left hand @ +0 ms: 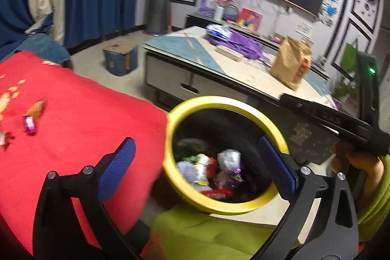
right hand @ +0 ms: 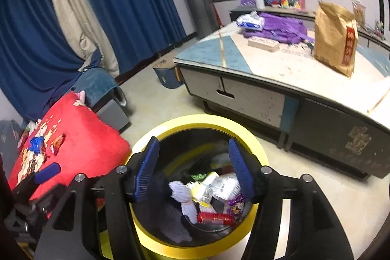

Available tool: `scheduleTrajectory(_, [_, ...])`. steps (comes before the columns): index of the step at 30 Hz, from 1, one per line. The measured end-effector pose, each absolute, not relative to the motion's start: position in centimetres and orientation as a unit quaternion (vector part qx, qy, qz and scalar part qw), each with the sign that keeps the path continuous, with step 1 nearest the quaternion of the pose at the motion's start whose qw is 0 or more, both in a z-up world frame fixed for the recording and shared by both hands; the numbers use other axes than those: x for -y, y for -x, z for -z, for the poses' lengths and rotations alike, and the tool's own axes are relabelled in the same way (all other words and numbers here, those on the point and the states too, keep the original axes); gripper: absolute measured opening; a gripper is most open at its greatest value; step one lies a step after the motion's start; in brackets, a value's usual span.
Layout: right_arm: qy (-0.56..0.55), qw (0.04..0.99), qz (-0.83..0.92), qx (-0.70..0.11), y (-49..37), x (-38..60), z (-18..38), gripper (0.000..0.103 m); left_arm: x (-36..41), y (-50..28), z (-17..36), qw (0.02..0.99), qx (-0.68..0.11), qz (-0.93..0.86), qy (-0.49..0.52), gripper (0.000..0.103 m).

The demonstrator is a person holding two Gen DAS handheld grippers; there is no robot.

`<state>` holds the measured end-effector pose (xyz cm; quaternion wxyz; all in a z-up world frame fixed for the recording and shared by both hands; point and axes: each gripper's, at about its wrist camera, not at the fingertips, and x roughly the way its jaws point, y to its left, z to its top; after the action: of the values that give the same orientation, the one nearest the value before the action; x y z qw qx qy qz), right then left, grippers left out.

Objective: Collect trash
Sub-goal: 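Move both tools back over the blue bag and candy wrappers on the bed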

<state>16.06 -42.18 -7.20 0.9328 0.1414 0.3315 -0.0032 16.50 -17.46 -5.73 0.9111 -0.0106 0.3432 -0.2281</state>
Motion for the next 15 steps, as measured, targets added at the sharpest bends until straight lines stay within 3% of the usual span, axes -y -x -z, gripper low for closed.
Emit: scheduleTrajectory(15, [-0.057,0.943,-0.128,-0.303,-16.0,31.7,4.0,0.066,7.0,-15.9,2.5,0.953,-0.287,0.084,0.052,0.093])
